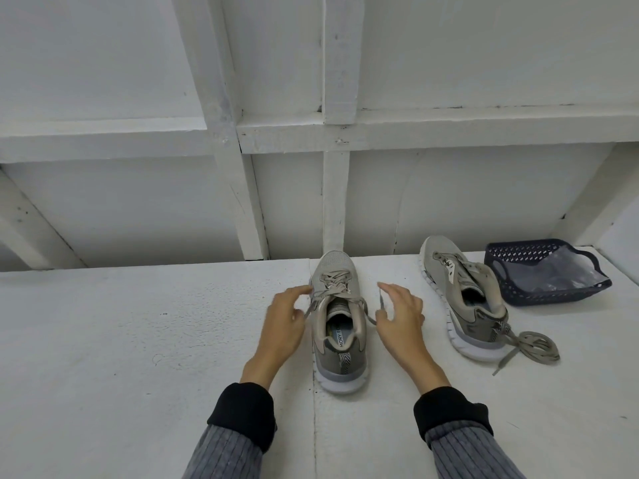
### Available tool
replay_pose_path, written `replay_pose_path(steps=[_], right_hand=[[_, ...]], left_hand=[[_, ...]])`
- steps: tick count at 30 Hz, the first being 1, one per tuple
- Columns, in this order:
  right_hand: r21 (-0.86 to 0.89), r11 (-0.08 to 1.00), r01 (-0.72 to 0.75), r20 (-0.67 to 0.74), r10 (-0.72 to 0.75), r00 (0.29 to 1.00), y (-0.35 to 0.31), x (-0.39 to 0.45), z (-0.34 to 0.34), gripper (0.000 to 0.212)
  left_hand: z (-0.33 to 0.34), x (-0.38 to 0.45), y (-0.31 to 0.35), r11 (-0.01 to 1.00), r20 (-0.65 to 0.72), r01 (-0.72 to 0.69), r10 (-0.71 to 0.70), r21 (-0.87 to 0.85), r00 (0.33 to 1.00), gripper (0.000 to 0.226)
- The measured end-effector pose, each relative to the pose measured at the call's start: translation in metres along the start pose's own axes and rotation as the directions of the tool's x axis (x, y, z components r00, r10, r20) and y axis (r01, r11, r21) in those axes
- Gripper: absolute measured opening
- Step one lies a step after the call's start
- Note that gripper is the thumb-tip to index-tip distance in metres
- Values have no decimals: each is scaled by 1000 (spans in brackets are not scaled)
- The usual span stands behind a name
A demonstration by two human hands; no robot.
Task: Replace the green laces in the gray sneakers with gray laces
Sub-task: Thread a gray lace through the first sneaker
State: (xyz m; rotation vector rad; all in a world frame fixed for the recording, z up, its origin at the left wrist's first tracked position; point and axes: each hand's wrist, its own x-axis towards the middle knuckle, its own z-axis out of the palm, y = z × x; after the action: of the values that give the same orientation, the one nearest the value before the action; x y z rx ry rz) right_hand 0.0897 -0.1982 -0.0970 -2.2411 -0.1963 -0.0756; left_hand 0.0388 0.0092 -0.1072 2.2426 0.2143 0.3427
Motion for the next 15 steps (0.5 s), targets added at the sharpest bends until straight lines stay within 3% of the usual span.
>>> replay_pose_path(steps=[3,7,11,13,15], right_hand=[[104,988,112,71,-119,990,-10,-3,4,27],[60,975,213,4,-213,977,-5,-3,3,14],[-41,998,44,-182,-51,982,12,-3,-4,18],[-105,994,6,-121,-19,992,16,-1,-4,18],[-6,1000,16,-32,-16,999,13,-1,0,23]], left_hand=[[5,4,11,993,44,-72,77,-98,996,31],[3,3,14,975,-19,-40,37,-217,999,22],[-4,4,-4,990,-186,9,-35,-137,982,23],[-7,6,-11,994,-157,43,-59,-105,986,26],[-7,5,-8,990,-59,45,-53,-130,997,27]])
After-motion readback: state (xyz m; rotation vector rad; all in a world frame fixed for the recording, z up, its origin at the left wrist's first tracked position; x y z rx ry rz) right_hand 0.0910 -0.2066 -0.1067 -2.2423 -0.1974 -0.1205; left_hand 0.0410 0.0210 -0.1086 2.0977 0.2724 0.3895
